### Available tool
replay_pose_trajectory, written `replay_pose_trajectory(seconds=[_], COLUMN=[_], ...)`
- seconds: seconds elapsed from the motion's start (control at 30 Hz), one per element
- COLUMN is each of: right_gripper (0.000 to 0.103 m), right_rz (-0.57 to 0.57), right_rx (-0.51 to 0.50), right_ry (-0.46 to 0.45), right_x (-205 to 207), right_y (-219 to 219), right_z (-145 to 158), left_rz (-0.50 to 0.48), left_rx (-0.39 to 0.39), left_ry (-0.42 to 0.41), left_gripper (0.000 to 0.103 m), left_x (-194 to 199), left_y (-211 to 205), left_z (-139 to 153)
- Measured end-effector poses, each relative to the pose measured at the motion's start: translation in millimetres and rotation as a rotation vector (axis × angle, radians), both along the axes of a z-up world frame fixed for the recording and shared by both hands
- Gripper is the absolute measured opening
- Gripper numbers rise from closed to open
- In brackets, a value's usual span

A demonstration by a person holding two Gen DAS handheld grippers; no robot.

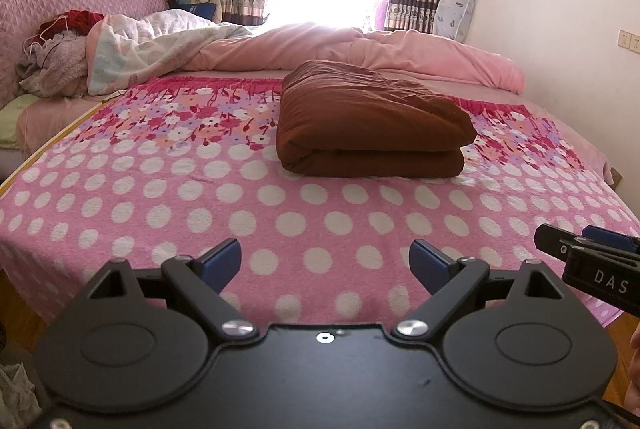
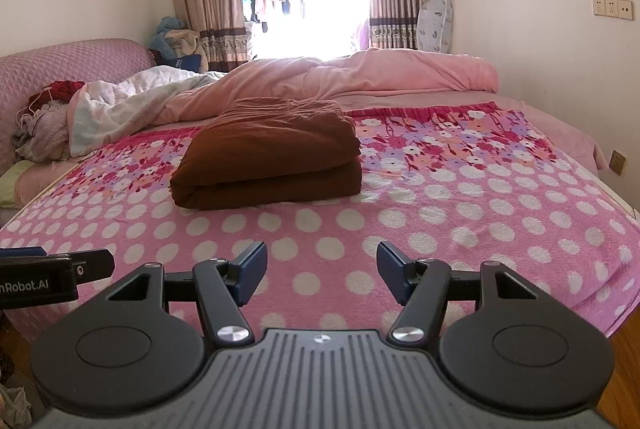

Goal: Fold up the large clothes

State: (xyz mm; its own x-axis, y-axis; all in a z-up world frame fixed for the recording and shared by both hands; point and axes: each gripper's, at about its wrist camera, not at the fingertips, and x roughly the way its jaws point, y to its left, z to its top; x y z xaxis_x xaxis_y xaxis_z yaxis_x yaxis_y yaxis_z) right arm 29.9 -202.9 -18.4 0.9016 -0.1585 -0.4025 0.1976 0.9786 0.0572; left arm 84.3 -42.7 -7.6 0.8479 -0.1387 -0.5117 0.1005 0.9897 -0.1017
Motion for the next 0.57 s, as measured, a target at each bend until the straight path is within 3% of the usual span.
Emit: replay_pose_trajectory(seconds=[0.57], right_gripper=[0.074], right_rz=[0.0], right_rx=[0.0], right_ry=[0.001], right_x=[-0.1], right_y=[0.7], right_z=[0.2], left_rz=[0.001], left_rx=[0.005], left_ry=[-0.012], left_gripper=[0.093], left_x=[-3.4], left_y=[-3.4], left_z=[1.1])
